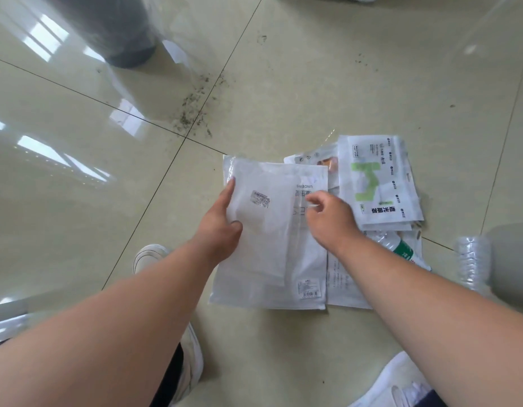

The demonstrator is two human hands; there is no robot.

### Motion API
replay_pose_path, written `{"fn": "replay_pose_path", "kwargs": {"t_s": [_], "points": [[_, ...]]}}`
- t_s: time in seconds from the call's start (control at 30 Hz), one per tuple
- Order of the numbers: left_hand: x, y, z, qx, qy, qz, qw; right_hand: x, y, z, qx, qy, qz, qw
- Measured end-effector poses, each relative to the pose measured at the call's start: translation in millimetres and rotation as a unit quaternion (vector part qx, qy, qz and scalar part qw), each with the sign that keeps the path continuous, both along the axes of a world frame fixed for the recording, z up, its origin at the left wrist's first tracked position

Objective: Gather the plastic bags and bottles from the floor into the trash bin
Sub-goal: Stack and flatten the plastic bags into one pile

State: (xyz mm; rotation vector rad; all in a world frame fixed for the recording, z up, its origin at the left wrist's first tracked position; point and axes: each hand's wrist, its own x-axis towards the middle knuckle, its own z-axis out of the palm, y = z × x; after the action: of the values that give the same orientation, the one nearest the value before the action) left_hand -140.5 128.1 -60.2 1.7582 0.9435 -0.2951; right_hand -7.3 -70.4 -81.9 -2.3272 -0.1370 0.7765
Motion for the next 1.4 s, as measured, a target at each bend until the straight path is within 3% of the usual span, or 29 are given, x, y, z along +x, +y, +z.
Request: {"fn": "replay_pose_path", "kwargs": {"t_s": [0.07, 0.17, 0.23, 0.3, 0.43, 0.57, 0.67, 0.87, 1.0, 1.13, 1.3, 1.4], "points": [[1.9, -0.8, -5.7, 0.024, 0.012, -0.001, 1.000, 25.6, -21.9, -12.8, -0.140, -0.077, 0.045, 0.986], [1.3, -2.8, -15.5, 0.013, 0.043, 0.029, 0.999, 49.6, -46.2, -35.8, -0.302, -0.025, 0.067, 0.951], [-1.4, -4.5, -19.9, 0.005, 0.046, 0.040, 0.998, 51.0, -50.8, -46.6, -0.350, 0.023, 0.082, 0.933], [-3.5, -4.5, -20.5, 0.002, 0.040, 0.044, 0.998, 46.8, -48.9, -51.2, -0.371, 0.003, 0.109, 0.922], [-2.2, -3.5, -20.3, -0.011, 0.041, 0.070, 0.997, 42.7, -39.5, -43.1, -0.350, -0.030, 0.091, 0.932], [-0.1, -3.0, -20.7, -0.022, 0.025, 0.089, 0.996, 30.0, -24.7, -12.4, -0.262, -0.060, 0.030, 0.963], [1.3, -4.0, -18.1, -0.037, 0.013, 0.097, 0.995, -9.0, 1.4, 17.1, -0.193, -0.049, 0.096, 0.975], [8.5, -8.8, -11.8, -0.081, 0.008, 0.118, 0.990, -81.3, 41.0, 35.1, -0.157, -0.028, 0.248, 0.955], [5.5, -6.1, -11.8, -0.093, 0.023, 0.113, 0.989, -94.7, 43.0, 35.2, -0.075, -0.002, 0.256, 0.964], [2.5, -0.7, -20.6, -0.046, 0.056, 0.080, 0.994, -94.4, 36.6, 26.3, 0.034, 0.035, 0.196, 0.979], [1.4, 2.7, -25.6, -0.013, 0.046, 0.073, 0.996, -70.9, 29.0, -6.3, -0.007, 0.045, 0.128, 0.991], [-0.2, 2.5, -27.7, 0.032, 0.041, 0.060, 0.997, -64.0, 19.4, -29.8, -0.117, 0.073, 0.201, 0.970]]}}
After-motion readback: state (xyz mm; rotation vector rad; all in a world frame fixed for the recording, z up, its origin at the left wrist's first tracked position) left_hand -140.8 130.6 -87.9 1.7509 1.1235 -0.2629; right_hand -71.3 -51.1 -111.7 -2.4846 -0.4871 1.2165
